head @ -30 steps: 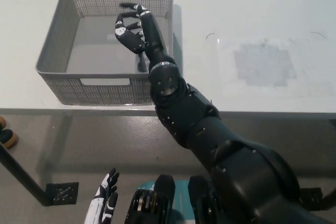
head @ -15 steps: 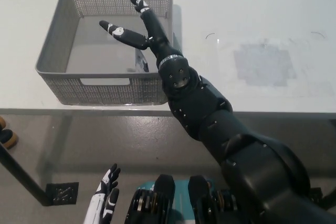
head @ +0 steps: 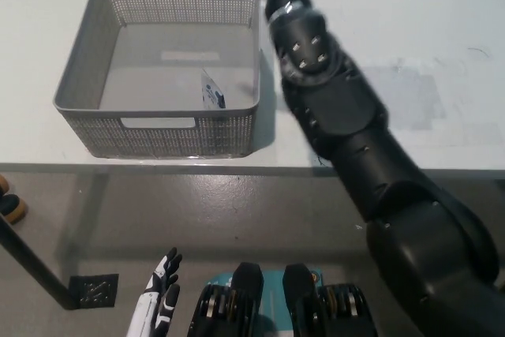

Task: Use the right hand to pick up a shampoo and place it into a container on the left side

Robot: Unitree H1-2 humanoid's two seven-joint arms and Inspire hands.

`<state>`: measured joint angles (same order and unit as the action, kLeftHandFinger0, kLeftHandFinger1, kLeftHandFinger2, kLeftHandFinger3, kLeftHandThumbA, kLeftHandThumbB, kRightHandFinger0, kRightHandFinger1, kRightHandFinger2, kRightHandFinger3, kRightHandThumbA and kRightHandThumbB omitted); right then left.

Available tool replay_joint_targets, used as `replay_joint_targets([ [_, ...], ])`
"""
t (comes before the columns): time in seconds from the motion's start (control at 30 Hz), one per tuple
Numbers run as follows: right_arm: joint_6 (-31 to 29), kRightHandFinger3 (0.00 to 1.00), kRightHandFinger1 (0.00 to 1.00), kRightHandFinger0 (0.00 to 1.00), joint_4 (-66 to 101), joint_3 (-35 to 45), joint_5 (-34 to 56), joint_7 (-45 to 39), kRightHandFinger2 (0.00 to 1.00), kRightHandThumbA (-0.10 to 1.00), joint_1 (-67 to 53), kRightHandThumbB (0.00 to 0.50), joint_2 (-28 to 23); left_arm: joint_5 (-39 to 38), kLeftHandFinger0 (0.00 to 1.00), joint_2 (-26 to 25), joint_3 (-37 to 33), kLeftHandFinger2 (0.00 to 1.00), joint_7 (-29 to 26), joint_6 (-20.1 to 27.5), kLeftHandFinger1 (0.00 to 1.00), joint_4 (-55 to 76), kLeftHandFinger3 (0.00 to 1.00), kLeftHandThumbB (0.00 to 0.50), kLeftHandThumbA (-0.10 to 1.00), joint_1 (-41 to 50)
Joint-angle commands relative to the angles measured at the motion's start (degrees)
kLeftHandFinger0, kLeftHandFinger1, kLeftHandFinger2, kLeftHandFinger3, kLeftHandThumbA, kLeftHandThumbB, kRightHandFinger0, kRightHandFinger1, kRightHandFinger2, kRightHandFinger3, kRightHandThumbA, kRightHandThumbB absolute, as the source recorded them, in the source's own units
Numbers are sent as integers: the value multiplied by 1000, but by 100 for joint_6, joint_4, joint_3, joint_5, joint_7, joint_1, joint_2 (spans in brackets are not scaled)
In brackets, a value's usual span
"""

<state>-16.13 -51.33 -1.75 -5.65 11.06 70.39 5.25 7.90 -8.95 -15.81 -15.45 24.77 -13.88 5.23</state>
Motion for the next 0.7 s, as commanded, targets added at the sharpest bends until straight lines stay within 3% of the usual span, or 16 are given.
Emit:
replay_joint_targets([
  [0.0,587,1000,1000,1000,1506,246,424,-389,1000,898,9,398,-284,52,1000,-90,-37,1000,15,216,1000,74,1000,184,1000,-53],
  [0.2,1236,1000,1000,1000,3620,283,383,-565,1000,936,-1021,361,-703,77,1000,-63,-32,1000,-53,216,1000,36,1000,181,1000,-73],
  [0.23,1290,1000,1000,1000,3961,311,434,-580,1000,927,-1245,350,-732,-7,1000,-40,6,1000,21,216,1000,36,1000,204,1000,-52],
  [0.4,1479,1000,1000,1000,5513,285,320,-630,1000,1000,-2531,428,-923,46,1000,-101,13,1000,12,216,1000,54,1000,203,1000,-17],
  [0.53,1217,1000,1000,1000,6564,182,361,-747,1000,972,-3911,388,-1023,16,1000,-77,13,1000,40,216,1000,15,1000,221,1000,-62],
  [0.57,1193,1000,1000,1000,6626,154,353,-753,1000,941,-4019,428,-1024,-8,1000,-75,23,1000,54,216,1000,2,1000,231,1000,-77],
  [0.6,1132,1000,1000,1000,6759,101,330,-762,1000,953,-4308,378,-1017,41,1000,-81,2,1000,10,216,1000,1,1000,226,1000,-60],
  [0.67,941,1000,1000,1000,6983,-5,422,-778,1000,938,-5040,385,-961,14,1000,-81,10,1000,56,216,1000,-20,1000,257,1000,-47],
])
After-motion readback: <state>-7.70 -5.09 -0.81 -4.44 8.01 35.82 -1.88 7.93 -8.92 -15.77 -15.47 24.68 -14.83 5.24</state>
